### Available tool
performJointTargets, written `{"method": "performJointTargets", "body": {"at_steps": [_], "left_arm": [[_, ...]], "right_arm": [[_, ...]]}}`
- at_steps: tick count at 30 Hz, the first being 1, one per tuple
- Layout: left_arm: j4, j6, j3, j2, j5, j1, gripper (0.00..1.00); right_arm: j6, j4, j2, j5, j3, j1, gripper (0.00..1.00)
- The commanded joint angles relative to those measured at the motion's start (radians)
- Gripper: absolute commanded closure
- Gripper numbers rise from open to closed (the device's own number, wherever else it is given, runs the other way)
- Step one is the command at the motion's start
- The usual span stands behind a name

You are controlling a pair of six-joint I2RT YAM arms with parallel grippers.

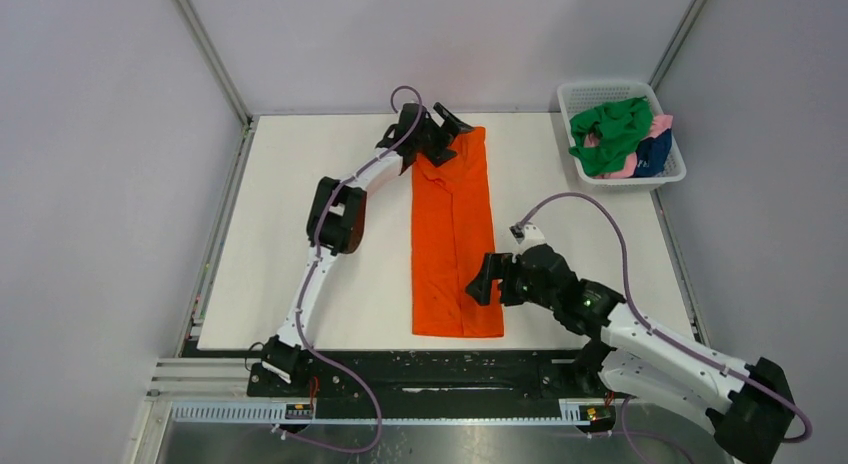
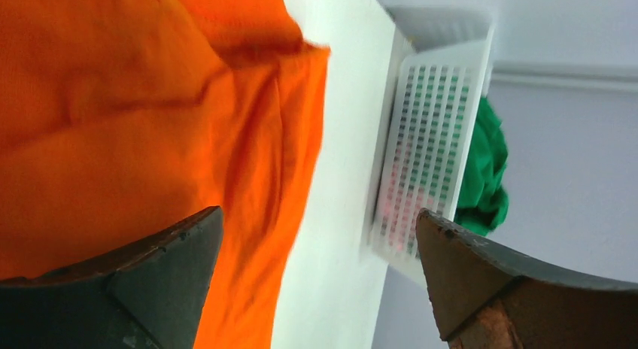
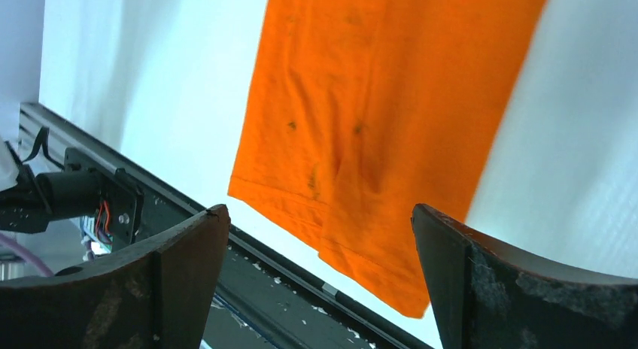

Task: Fold and stack the t-shirts
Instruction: Rotate the tshirt 90 degrees, then grab the bottom of the folded rectangular tshirt with both arms

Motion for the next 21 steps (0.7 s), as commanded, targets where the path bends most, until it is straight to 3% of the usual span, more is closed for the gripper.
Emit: {"method": "performJointTargets", "body": {"at_steps": [1,3,7,10,13,17,21], "left_arm": [[-0.131,0.242,-0.112,-0.371,0.1,-0.018,0.01],[-0.232,0.352,-0.277,-0.552,0.074,-0.033,0.01],[-0.322,0.517,-0.728,-0.985,-0.111,-0.099,0.01],[-0.326,0.505,-1.103,-1.237,-0.231,-0.158,0.01],[-0.322,0.41,-1.373,-1.426,-0.272,-0.198,0.01],[-0.341,0.368,-1.578,-1.584,-0.265,-0.273,0.06],[-0.331,0.313,-1.704,-1.621,-0.237,-0.365,0.15]], "right_arm": [[0.09,-0.064,-0.111,0.129,-0.067,0.001,0.01],[0.117,-0.118,-0.15,0.121,-0.08,0.001,0.0],[0.202,-0.236,-0.196,0.12,-0.116,0.0,0.01],[0.252,-0.263,-0.224,0.081,-0.16,0.0,0.04],[0.296,-0.25,-0.248,0.058,-0.212,-0.002,0.09],[0.321,-0.185,-0.243,0.042,-0.267,-0.001,0.21],[0.325,-0.131,-0.192,0.044,-0.28,-0.001,0.35]]}}
